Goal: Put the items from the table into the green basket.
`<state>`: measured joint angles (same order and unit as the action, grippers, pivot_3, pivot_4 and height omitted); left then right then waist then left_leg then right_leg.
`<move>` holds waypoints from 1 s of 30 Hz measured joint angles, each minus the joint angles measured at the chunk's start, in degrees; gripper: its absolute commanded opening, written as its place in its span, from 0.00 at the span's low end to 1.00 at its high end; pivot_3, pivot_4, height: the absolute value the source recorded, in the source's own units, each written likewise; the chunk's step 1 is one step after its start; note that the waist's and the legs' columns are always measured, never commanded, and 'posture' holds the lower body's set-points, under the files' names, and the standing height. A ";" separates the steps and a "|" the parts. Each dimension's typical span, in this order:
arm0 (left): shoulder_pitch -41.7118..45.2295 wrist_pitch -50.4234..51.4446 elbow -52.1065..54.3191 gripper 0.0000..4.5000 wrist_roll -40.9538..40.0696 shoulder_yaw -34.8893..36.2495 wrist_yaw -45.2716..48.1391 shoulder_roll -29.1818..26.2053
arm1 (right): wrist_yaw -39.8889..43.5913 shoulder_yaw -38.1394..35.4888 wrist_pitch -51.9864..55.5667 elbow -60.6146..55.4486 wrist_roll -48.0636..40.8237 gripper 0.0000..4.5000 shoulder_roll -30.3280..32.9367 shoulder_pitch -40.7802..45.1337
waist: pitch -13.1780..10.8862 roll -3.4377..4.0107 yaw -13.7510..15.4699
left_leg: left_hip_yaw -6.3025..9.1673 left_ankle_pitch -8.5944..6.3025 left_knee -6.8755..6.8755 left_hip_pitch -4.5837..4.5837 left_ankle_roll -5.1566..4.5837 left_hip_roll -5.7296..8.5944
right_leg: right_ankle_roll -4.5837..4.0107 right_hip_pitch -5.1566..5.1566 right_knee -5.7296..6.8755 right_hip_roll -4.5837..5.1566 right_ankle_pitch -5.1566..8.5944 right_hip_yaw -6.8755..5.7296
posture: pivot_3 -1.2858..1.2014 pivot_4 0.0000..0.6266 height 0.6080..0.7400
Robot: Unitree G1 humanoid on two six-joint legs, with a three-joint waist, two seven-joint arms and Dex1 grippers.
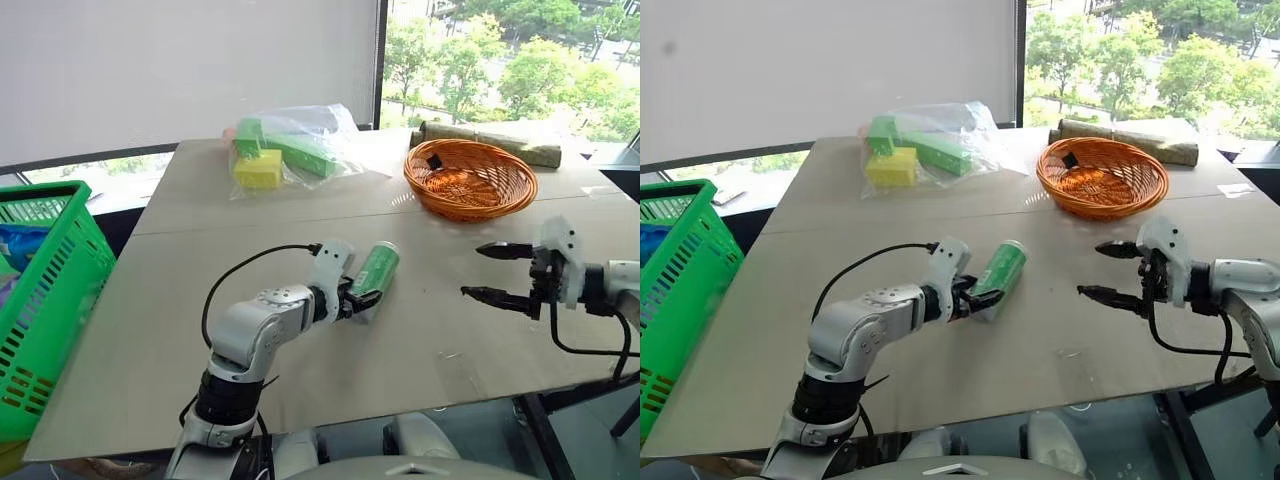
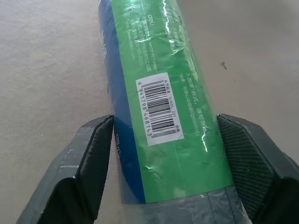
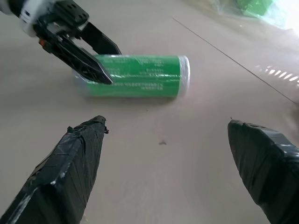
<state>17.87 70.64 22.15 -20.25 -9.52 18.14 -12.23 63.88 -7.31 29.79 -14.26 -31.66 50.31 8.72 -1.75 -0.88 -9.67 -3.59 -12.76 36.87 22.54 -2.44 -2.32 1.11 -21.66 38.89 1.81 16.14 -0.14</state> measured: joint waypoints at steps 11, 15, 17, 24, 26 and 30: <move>0.11 -4.49 -2.00 0.43 0.69 0.10 -1.97 -1.23 | -1.22 -0.24 4.07 -0.89 -6.51 1.00 -3.46 4.15 | 0.00 0.06 -0.77 | 0.08 0.00 -0.03 -0.46 0.00 0.06 | 0.08 0.29 0.01 0.02 0.02 0.29 | 0.43 0.00 1.00; 4.57 -5.78 -4.67 0.43 4.39 3.29 -4.11 -9.10 | -3.71 -0.44 8.88 -2.60 -13.37 1.00 -7.34 12.40 | -0.29 -0.14 -1.22 | 0.36 0.00 -0.19 -0.53 0.00 0.10 | 0.00 0.13 0.04 -0.29 -0.04 0.66 | 0.45 0.00 1.00; 7.89 -7.12 -5.37 0.43 6.71 8.75 -5.34 -14.06 | -4.32 -0.27 10.39 -3.37 -15.54 1.00 -8.24 15.73 | -0.32 -0.24 -0.98 | 0.63 -0.01 -0.27 -0.32 0.02 0.09 | -0.20 -0.02 -0.04 -0.51 -0.14 0.56 | 0.47 0.00 1.00; 14.71 -10.36 -7.19 0.43 12.52 24.80 -3.79 -39.86 | -3.37 5.07 12.56 -0.25 -18.58 1.00 -16.62 29.85 | -0.40 -0.30 1.18 | 0.75 -0.07 -0.34 1.02 0.18 0.09 | -0.23 -1.37 -0.02 -0.57 -0.17 0.88 | 0.51 0.00 1.00; 13.41 -10.49 -7.28 0.43 13.88 28.99 -3.03 -44.17 | -2.87 5.78 12.42 0.68 -18.71 1.00 -18.23 32.00 | -0.39 -0.32 2.61 | 0.76 -0.04 -0.30 1.29 0.32 0.13 | -0.21 -1.58 -0.05 -0.41 -0.16 0.92 | 0.52 0.00 1.00; -0.62 -11.26 -7.57 0.43 17.15 40.21 0.63 -50.37 | -3.91 6.63 10.56 3.46 -18.04 1.00 -22.97 35.33 | -0.39 -0.32 5.16 | 0.52 -0.11 -0.35 1.27 0.28 0.17 | -0.19 -1.69 0.00 -0.17 -0.16 0.94 | 0.52 0.00 1.00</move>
<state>17.25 59.38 14.58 -3.10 30.69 18.78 -62.60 59.97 -0.68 40.35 -10.80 -49.71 27.34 44.06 -2.14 -1.21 -4.51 -3.06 -12.88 36.52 23.81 -2.16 -2.15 0.91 -23.35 38.89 1.64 15.99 0.80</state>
